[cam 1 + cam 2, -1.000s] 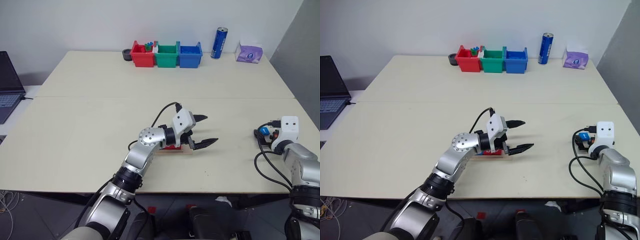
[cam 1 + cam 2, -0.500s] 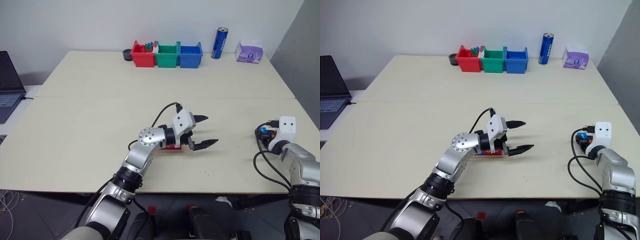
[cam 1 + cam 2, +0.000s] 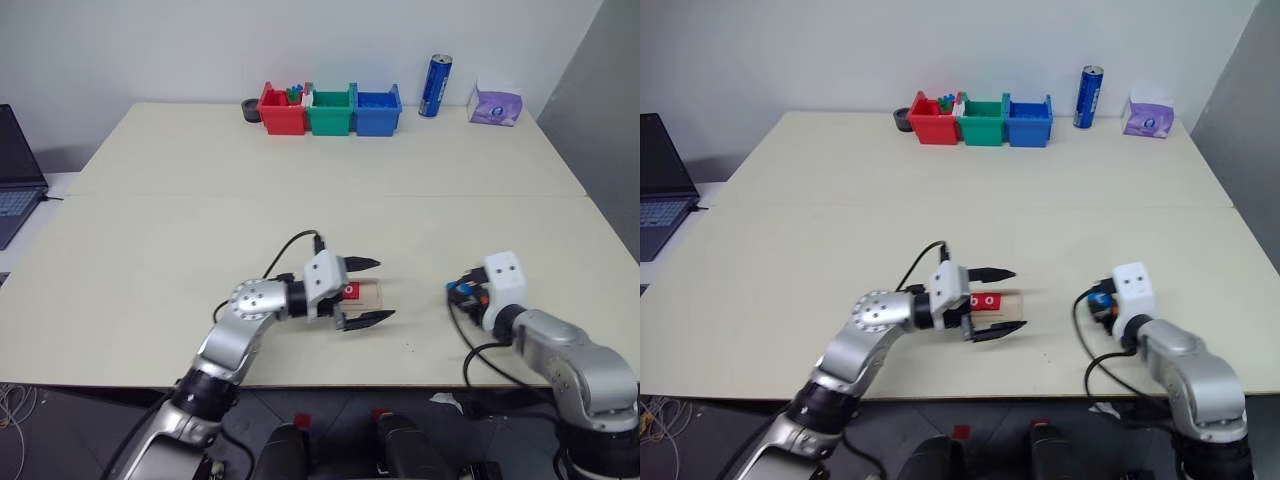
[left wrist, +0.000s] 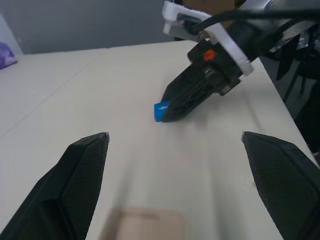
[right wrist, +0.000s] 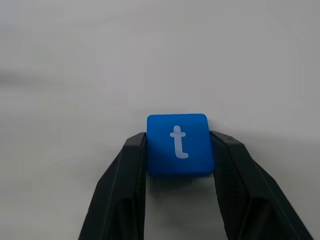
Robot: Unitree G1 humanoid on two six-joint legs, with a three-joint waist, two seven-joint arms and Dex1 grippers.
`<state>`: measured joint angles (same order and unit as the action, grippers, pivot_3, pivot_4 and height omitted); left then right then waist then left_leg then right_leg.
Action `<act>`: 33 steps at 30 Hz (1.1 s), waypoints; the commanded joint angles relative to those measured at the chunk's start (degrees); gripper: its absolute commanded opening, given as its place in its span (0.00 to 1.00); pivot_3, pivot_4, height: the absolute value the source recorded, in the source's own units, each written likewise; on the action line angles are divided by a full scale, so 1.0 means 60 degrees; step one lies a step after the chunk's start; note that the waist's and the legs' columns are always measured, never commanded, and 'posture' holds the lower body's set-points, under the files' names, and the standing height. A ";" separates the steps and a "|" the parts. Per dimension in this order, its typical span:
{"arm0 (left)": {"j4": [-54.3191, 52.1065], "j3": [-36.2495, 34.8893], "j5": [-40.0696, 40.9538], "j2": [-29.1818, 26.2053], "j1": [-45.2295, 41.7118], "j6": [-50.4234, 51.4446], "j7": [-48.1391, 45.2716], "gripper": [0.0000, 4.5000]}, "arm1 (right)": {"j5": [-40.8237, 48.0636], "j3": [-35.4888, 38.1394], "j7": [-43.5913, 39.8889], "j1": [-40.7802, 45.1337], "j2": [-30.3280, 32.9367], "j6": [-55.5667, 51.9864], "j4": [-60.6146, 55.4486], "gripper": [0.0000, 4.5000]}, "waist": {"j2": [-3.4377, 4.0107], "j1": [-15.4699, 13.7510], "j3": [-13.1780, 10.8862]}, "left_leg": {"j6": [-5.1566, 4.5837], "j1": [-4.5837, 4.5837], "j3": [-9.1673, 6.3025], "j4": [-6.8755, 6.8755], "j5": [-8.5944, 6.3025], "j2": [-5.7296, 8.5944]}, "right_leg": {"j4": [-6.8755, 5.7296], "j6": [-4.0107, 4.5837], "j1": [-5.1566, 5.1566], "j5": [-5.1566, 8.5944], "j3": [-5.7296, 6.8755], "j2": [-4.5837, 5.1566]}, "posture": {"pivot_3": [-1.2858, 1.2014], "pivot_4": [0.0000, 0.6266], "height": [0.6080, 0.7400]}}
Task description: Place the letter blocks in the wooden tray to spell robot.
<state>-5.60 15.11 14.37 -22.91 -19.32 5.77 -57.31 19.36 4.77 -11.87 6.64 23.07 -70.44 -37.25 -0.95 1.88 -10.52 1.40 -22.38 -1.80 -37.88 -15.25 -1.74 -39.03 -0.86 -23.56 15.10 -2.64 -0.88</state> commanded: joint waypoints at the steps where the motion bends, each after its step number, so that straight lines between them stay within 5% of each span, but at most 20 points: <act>1: -0.1391 -0.0366 0.0523 -0.0445 0.0669 0.0337 -0.0088 1.00 | 0.0169 -0.0378 0.0497 -0.0043 -0.0449 -0.1372 -0.1589 0.32 | -0.0001 -0.0023 0.0000 | 0.0000 -0.0001 0.0001 -0.0003 0.0000 0.0005 | 0.0002 -0.0001 0.0001 0.0000 0.0000 0.0007 | 0.52 0.24 1.00; 11: -0.2507 -0.0488 0.0590 -0.0745 0.1776 0.0991 0.0731 1.00 | -0.0248 -0.0529 0.0736 0.0455 -0.0617 -0.1572 -0.0904 0.32 | -0.0008 -0.0036 -0.0004 | -0.0001 -0.0005 0.0041 -0.0012 -0.0001 0.0027 | 0.0024 -0.0030 0.0006 -0.0007 0.0014 0.0063 | 0.52 0.24 1.00; 20: -0.2651 -0.0550 0.0717 -0.0785 0.1387 0.1386 0.0972 1.00 | 0.0333 -0.0285 0.0136 0.0882 -0.0873 -0.2190 -0.0886 1.00 | -0.0008 -0.0008 -0.0004 | -0.0002 -0.0003 0.0026 0.0000 -0.0002 0.0019 | 0.0024 -0.0027 0.0002 -0.0006 0.0016 0.0018 | 0.52 0.24 1.00; 23: -0.2716 -0.0668 0.0911 -0.0940 0.1343 0.1463 0.0785 1.00 | 0.0569 -0.0053 -0.0609 0.1351 0.0177 -0.2057 -0.0934 1.00 | -0.0008 -0.0007 -0.0005 | -0.0002 -0.0004 0.0033 -0.0003 -0.0002 0.0023 | 0.0022 -0.0027 -0.0002 -0.0006 0.0018 0.0019 | 0.52 0.24 1.00; 28: -0.2638 -0.0939 0.1321 -0.1271 0.1237 0.1508 0.0350 1.00 | 0.0740 -0.0323 -0.3705 0.1581 0.3552 0.1240 -0.0111 1.00 | -0.0012 -0.0013 -0.0017 | -0.0003 -0.0009 0.0045 -0.0004 -0.0002 0.0034 | 0.0035 -0.0027 -0.0004 -0.0006 0.0021 0.0030 | 0.52 0.24 1.00; 33: -0.2090 -0.1112 0.1416 -0.1447 0.1127 0.1112 -0.0197 1.00 | 0.0530 -0.0541 -0.7233 0.0851 0.4445 0.6192 0.1933 1.00 | -0.0020 -0.0015 -0.0021 | -0.0007 -0.0007 0.0041 0.0003 -0.0005 0.0018 | 0.0046 -0.0023 -0.0001 -0.0003 0.0026 0.0011 | 0.52 0.24 1.00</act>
<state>-18.33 9.56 22.01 -31.23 -12.07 14.02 -57.30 23.16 1.83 -49.31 12.57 49.06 -41.67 -28.31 -1.07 1.79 -10.65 1.36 -22.43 -1.55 -37.86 -15.28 -1.63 -38.74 -1.00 -23.56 15.08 -2.49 -0.81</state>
